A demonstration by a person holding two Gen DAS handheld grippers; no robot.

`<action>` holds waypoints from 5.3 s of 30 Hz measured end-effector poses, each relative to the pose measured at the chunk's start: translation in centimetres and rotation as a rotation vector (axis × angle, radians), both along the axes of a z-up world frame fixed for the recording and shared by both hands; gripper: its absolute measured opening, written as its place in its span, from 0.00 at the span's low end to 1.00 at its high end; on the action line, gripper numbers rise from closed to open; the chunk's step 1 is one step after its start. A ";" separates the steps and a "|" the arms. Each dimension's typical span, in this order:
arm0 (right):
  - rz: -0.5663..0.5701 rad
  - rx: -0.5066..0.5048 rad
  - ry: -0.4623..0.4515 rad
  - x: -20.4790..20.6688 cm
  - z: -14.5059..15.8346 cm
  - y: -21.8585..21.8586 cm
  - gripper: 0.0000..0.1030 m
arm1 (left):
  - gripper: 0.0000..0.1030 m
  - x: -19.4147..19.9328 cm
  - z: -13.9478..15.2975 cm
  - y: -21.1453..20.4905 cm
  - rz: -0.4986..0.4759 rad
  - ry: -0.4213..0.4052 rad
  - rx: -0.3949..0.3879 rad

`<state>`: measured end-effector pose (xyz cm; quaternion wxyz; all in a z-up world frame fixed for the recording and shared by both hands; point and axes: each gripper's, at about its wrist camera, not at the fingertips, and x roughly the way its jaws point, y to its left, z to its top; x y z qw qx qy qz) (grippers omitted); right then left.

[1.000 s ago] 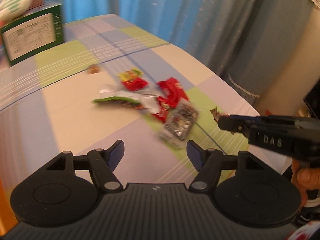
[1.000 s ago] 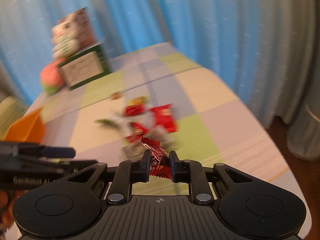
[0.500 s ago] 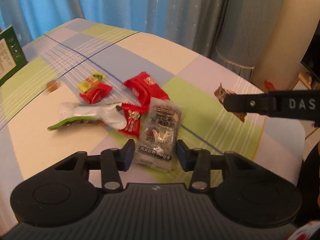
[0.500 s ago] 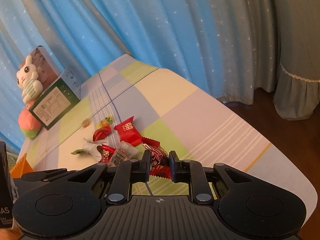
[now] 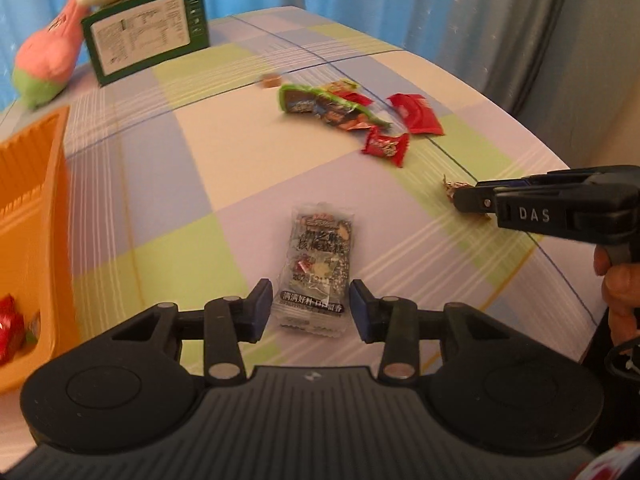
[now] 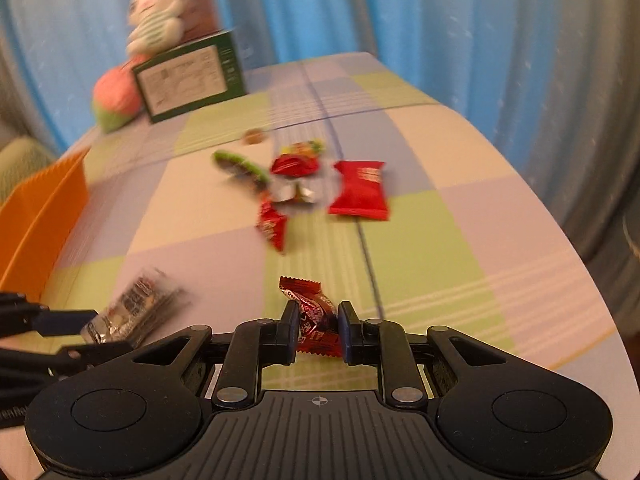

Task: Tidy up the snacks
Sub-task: 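Carry both snacks to the orange tray and release them inside, then move both open tools back toward the remaining snacks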

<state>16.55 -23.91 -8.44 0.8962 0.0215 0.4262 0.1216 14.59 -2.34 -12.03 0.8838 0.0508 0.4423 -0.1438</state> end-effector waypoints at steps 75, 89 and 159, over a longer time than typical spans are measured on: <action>0.433 0.161 0.016 1.2 6.7 26.0 0.24 | 0.39 -5.9 9.1 24.6 0.542 -0.124 -0.083; 0.377 0.216 0.015 -0.1 8.4 23.3 0.53 | 0.50 -8.5 10.8 24.1 0.579 -0.161 -0.103; -0.176 0.137 -0.015 1.0 7.6 -7.0 0.53 | 0.58 3.6 6.1 -3.8 0.008 -0.052 -0.135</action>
